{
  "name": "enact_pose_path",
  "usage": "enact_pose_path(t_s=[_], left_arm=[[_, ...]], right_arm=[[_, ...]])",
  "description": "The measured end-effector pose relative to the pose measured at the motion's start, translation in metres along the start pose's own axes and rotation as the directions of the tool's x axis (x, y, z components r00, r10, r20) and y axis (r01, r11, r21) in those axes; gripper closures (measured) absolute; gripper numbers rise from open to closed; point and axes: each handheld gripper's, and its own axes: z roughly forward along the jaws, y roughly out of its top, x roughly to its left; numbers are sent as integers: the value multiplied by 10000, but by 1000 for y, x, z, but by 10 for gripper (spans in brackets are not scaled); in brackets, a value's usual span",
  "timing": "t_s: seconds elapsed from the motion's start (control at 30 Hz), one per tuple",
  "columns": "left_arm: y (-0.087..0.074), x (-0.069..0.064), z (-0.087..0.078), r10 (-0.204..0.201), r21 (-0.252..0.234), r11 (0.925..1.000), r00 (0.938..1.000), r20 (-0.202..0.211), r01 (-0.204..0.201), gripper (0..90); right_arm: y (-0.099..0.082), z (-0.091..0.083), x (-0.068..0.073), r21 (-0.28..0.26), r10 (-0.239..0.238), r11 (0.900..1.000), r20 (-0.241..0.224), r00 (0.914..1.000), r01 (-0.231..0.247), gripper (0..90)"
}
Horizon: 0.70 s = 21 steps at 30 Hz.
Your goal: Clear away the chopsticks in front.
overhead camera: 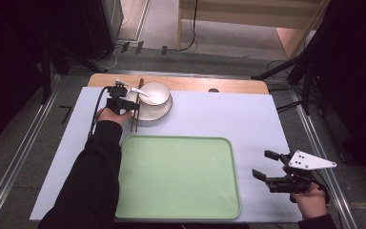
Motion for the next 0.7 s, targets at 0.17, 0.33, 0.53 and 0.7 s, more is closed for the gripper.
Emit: enact_pose_path(t_s=[0.17, 0.33, 0.53, 0.7], left_arm=[[0, 1, 9, -571, -112, 9983, 9983, -105, 570, 708], [-1, 0, 13, -666, -188, 9977, 9967, -454, 658, 799], [1, 0, 9, -850, -389, 9958, 9950, -529, 830, 851], [3, 6, -1, -984, -520, 9940, 9938, -515, 958, 854]], right_arm=[[0, 0, -1, -6, -18, 10000, -5, 10000, 18, 174], [-1, 0, -1, -9, 19, 10000, 5, 10000, -19, 173], [-2, -1, -2, -12, 46, 10000, 14, 10000, -46, 174], [-3, -1, -4, -28, 70, 10000, -4, 10000, -70, 173]])
